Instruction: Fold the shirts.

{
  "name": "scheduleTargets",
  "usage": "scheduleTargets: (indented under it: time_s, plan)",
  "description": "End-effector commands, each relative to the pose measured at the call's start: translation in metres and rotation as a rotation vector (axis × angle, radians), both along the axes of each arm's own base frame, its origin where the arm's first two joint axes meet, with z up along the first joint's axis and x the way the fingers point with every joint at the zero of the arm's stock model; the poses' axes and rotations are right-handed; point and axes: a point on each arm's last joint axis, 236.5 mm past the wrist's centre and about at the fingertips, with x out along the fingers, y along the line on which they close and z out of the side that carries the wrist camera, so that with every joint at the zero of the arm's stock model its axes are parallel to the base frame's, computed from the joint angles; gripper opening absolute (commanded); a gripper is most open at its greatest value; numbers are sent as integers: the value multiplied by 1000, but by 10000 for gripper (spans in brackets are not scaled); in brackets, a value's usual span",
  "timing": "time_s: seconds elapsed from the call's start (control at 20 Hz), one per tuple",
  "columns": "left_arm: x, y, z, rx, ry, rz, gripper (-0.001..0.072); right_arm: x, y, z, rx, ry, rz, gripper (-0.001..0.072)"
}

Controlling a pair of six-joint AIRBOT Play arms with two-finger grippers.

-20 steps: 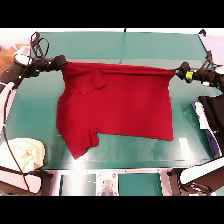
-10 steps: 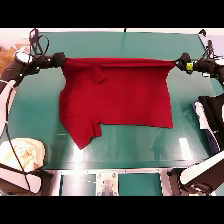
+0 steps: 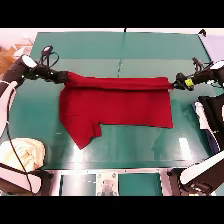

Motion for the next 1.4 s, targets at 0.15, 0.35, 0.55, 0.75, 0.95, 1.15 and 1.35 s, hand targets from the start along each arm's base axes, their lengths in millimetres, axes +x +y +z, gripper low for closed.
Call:
scheduleTargets:
  time_s: [0.15, 0.35, 0.55, 0.75, 0.95, 1.15, 1.35]
  plan:
    - [-19, -8, -21, 16, 76, -32, 24, -28, 20, -16, 0, 127, 54, 20]
    - [-28, -11, -19, 0, 123, -37, 396, -40, 31, -6, 25, 180, 98, 313]
    - [-54, -4, 8, 48, 258, -95, 585, -70, 4, 24, -43, 306, 35, 193]
    - [-106, 18, 19, 143, 482, -118, 23, -107, 9, 39, -52, 362, 13, 19]
    - [-161, 31, 25, 193, 523, -66, 23, -166, 18, 40, -58, 330, -66, 18]
    - [-241, 30, 13, 176, 456, 44, 23, -246, 40, 21, -24, 292, -207, 18]
    - [-291, 9, -17, 56, 434, 151, 401, -276, 73, -11, 50, 198, -344, 146]
